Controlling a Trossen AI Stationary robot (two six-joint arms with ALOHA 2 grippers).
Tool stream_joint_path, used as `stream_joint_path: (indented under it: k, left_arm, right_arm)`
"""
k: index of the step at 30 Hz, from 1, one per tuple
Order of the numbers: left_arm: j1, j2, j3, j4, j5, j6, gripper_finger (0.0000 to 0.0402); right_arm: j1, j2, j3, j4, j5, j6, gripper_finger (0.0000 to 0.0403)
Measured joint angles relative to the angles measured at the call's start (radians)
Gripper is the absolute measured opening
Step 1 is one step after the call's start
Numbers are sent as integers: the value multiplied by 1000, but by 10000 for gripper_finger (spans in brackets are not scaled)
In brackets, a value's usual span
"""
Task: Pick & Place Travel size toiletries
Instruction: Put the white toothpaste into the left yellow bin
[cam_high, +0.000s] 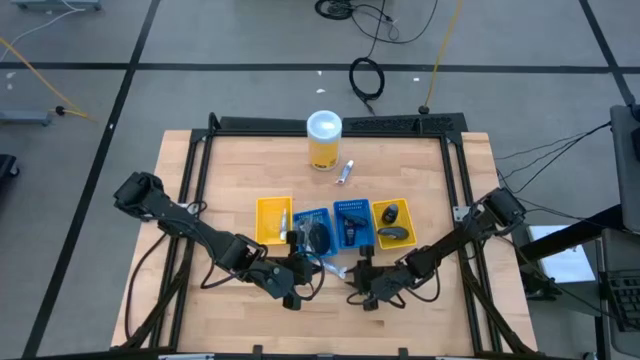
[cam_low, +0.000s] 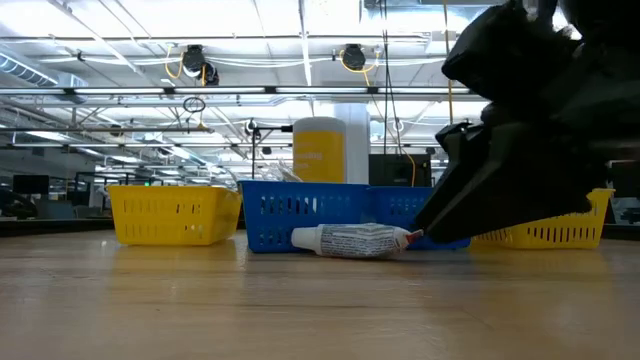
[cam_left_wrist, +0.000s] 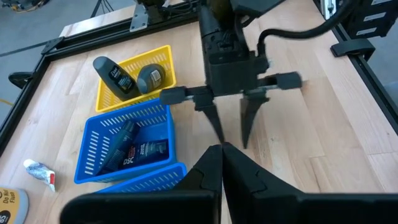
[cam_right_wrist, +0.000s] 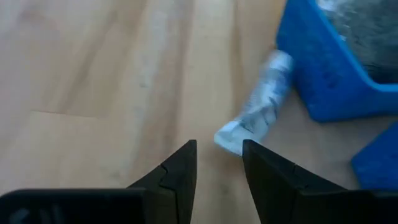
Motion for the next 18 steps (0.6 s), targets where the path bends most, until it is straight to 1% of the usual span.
stream_joint_path:
  k: [2,6,12,15,18]
  left_arm:
    - [0,0,0,0,0,-1,18]
    - [0,0,0,0,0,-1,23]
    - [0,0,0,0,0,-1,10]
    - [0,0,0,0,0,-1,2]
    - [0,0,0,0,0,-1,6]
  right_arm:
    - [-6,0,0,-4,22,-8,125]
    - [-17,0,0,-5,24,-46,125]
    - [-21,0,0,-1,51,-114,125]
    - [-19,0,0,1,84,-158,125]
    - [-19,0,0,-20,95,-202,125]
